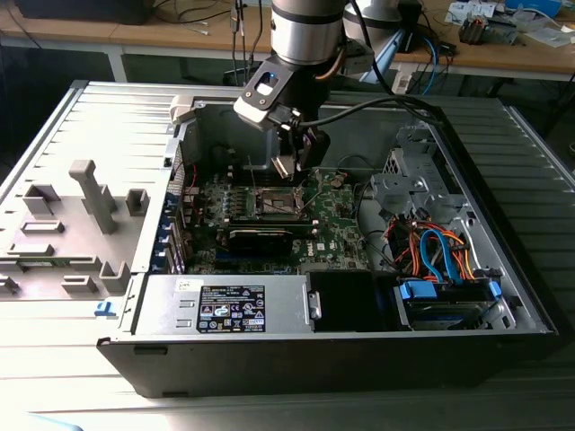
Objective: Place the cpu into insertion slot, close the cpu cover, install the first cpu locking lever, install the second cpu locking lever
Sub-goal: 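Place the cpu into insertion slot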
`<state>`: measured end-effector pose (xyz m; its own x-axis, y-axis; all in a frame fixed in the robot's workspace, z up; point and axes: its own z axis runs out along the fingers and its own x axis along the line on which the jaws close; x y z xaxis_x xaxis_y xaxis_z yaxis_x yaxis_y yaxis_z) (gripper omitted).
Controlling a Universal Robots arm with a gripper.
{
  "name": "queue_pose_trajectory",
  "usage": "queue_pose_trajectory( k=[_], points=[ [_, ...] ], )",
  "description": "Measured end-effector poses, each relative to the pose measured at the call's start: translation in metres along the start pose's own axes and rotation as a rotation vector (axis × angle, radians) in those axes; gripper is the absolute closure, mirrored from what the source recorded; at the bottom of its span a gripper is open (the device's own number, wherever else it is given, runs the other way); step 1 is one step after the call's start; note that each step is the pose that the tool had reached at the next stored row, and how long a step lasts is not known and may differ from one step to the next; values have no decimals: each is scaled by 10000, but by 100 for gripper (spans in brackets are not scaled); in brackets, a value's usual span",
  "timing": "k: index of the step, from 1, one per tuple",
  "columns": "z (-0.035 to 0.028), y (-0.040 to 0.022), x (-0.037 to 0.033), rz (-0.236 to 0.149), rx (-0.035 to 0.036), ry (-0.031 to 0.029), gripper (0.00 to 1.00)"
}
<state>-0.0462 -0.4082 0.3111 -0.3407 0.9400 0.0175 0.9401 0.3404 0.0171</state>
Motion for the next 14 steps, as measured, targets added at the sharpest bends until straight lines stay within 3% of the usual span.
queue_pose_trajectory(
  k=[14],
  points=[
    [1,0,0,178,-3,-3,45]
  ],
)
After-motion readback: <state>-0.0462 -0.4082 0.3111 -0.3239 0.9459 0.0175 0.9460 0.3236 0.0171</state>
